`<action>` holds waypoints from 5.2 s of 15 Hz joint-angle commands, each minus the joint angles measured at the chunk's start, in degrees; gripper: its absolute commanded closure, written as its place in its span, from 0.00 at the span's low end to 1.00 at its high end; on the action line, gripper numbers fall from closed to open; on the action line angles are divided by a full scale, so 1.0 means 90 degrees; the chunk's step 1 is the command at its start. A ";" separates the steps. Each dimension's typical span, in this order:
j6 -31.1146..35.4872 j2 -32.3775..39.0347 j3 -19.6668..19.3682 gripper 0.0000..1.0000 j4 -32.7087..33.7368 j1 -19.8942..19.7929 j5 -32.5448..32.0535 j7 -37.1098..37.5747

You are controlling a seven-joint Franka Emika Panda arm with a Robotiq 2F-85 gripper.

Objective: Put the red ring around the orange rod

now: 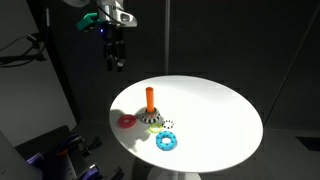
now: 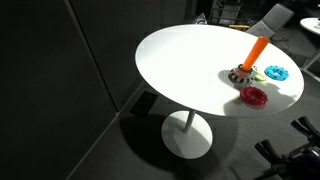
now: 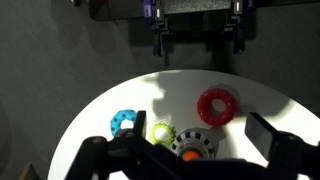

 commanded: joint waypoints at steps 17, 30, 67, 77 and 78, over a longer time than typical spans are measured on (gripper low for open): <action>0.2201 0.0825 -0.0369 0.00 -0.0711 -0.0174 -0.0036 0.0990; 0.3103 0.1155 -0.0468 0.00 -0.0973 -0.0165 0.0193 0.0908; 0.6713 0.3388 -0.0665 0.00 -0.1936 0.0133 0.1144 -0.0135; 0.6791 0.3649 -0.0804 0.40 -0.1847 0.0234 0.1132 -0.0104; 0.6777 0.3652 -0.0814 0.49 -0.1839 0.0244 0.1134 -0.0097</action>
